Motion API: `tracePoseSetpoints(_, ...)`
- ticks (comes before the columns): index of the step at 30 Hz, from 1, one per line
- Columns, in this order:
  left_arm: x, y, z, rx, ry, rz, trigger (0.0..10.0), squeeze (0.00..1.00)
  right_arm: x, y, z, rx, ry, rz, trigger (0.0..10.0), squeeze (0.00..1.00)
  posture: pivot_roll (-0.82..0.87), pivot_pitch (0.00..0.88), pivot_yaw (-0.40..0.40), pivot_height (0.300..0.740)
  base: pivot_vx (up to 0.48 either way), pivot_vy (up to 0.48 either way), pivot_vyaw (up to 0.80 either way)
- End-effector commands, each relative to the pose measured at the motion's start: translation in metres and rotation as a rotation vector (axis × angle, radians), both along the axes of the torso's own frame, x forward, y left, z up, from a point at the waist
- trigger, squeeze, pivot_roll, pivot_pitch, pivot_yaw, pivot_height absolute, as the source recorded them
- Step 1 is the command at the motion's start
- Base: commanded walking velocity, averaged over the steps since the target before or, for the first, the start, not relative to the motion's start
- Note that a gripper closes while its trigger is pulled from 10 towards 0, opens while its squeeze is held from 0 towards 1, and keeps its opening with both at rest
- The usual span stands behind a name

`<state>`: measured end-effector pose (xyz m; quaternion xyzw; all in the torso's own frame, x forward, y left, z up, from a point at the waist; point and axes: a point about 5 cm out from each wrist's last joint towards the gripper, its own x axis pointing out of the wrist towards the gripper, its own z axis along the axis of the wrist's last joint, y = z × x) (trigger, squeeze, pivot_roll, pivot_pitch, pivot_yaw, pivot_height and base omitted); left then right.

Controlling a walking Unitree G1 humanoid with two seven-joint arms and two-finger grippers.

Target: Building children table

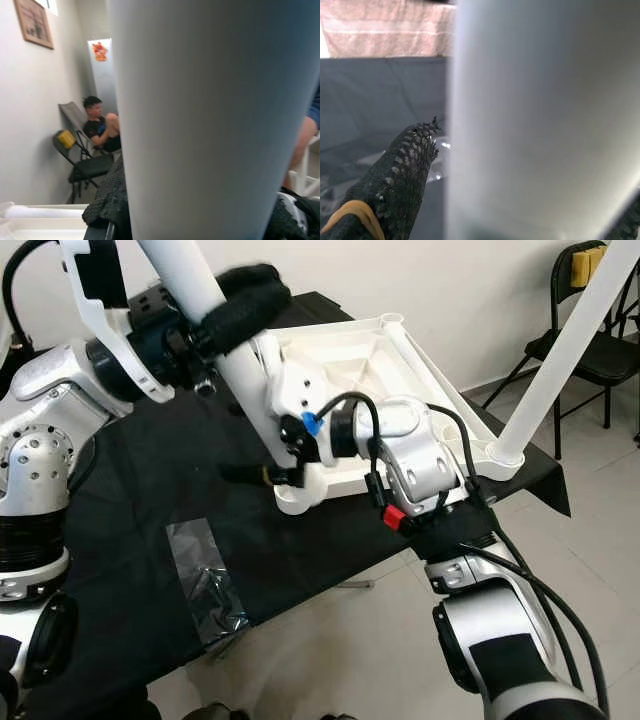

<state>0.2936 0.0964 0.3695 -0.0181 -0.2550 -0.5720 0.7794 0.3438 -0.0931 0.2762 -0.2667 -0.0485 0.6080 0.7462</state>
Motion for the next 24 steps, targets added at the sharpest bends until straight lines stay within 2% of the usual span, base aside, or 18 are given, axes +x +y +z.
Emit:
tracePoseSetpoints(1, -0.013, -0.016, 0.009, 0.013, -0.045, -0.151, 0.0, 0.00, -0.001, 0.010, -0.008, -0.042, 0.010, 0.032, 10.0, 0.00, 0.00, 0.062, -0.014, 0.740, 0.000, 0.000, 0.00)
tracePoseSetpoints(4, -0.016, -0.021, 0.013, -0.001, -0.043, -0.210, 0.0, 0.00, 0.001, 0.008, -0.010, -0.043, 0.024, 0.029, 10.0, 0.00, 0.00, 0.063, -0.014, 0.740, 0.000, 0.000, 0.00)
tracePoseSetpoints(9, -0.021, -0.025, 0.019, -0.025, -0.047, -0.241, 0.0, 0.00, 0.000, 0.011, -0.013, -0.019, 0.065, 0.056, 10.0, 0.00, 0.00, 0.064, -0.014, 0.740, 0.000, 0.000, 0.00)
tracePoseSetpoints(10, -0.022, -0.025, 0.020, -0.029, -0.046, -0.252, 0.0, 0.00, -0.001, 0.013, -0.015, -0.010, 0.082, 0.070, 6.1, 0.00, 0.00, 0.064, -0.014, 0.740, 0.000, 0.000, 0.00)
tracePoseSetpoints(11, -0.022, -0.025, 0.020, -0.029, -0.046, -0.252, 0.0, 0.00, -0.001, 0.013, -0.015, -0.010, 0.082, 0.070, 6.1, 0.00, 0.00, 0.064, -0.014, 0.740, 0.000, 0.000, 0.00)
tracePoseSetpoints(12, -0.023, -0.025, 0.020, -0.035, -0.045, -0.263, 0.0, 0.00, -0.004, 0.017, -0.019, 0.004, 0.107, 0.098, 0.0, 0.00, 0.00, 0.064, -0.013, 0.740, 0.000, 0.000, 0.00)
tracePoseSetpoints(17, -0.022, -0.018, 0.016, -0.047, -0.039, -0.282, 0.0, 0.00, -0.013, 0.027, -0.030, 0.044, 0.158, 0.163, 0.0, 0.00, 0.00, 0.063, -0.010, 0.740, 0.000, 0.000, 0.00)
tracePoseSetpoints(24, -0.020, -0.012, 0.016, -0.061, -0.039, -0.288, 0.0, 0.00, -0.012, 0.032, -0.034, 0.088, 0.187, 0.150, 0.0, 0.00, 0.00, 0.063, -0.009, 0.740, 0.000, 0.000, 0.00)
